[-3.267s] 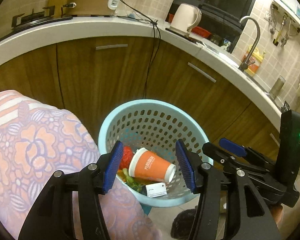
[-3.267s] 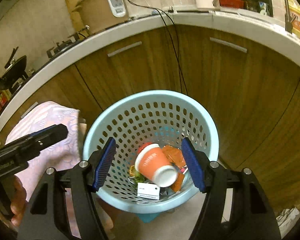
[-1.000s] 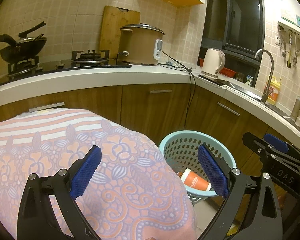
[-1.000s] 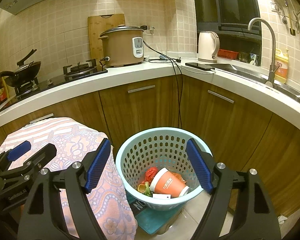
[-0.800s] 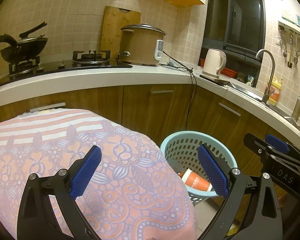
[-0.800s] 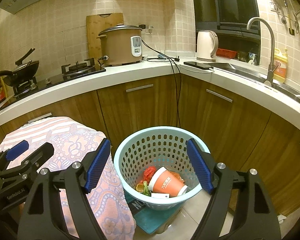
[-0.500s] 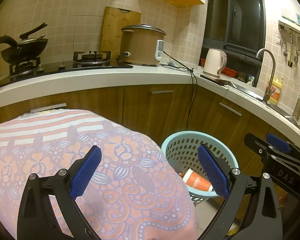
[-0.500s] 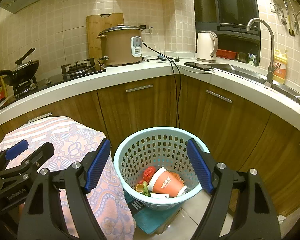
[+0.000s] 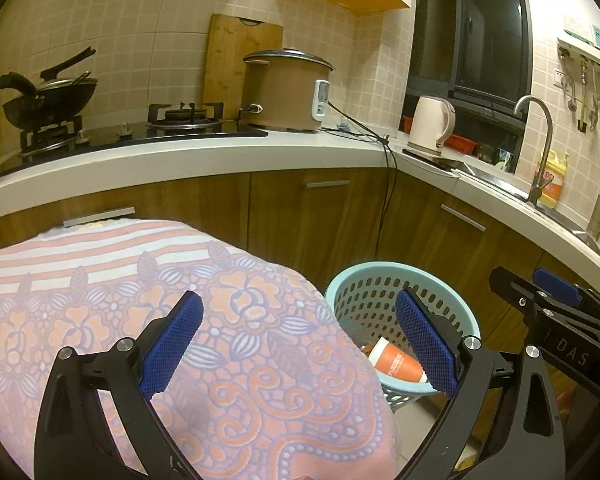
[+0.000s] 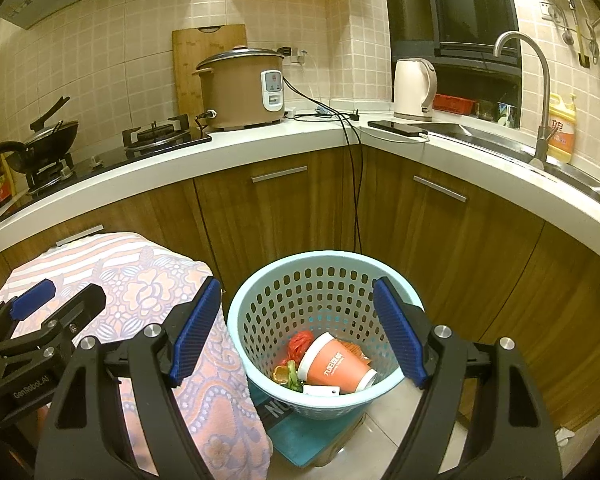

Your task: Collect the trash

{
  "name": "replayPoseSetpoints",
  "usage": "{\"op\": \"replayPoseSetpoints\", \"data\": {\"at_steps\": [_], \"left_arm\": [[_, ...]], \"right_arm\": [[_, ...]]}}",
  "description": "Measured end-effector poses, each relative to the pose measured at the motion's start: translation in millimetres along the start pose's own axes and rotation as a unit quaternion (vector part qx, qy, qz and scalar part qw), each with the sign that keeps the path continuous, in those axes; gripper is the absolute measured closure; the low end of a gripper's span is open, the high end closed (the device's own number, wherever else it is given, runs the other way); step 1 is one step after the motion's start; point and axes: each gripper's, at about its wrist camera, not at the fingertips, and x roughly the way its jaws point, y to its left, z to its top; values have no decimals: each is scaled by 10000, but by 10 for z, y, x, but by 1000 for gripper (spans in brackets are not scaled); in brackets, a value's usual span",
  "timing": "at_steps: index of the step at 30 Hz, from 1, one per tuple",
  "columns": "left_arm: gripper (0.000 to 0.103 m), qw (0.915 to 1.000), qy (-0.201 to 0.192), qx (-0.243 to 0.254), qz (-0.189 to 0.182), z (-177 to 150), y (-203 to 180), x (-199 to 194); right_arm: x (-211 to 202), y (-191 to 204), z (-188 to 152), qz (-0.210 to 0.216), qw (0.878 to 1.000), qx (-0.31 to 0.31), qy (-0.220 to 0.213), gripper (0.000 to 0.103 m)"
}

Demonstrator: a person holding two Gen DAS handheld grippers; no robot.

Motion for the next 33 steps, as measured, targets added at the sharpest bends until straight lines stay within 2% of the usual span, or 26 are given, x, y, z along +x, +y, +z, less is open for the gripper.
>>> {"op": "replayPoseSetpoints", "data": {"at_steps": [33], "left_arm": [[9, 10000, -12, 13, -2, 5, 12, -4]], "right_arm": [[40, 20, 1, 45, 10000, 1, 0, 29]]}}
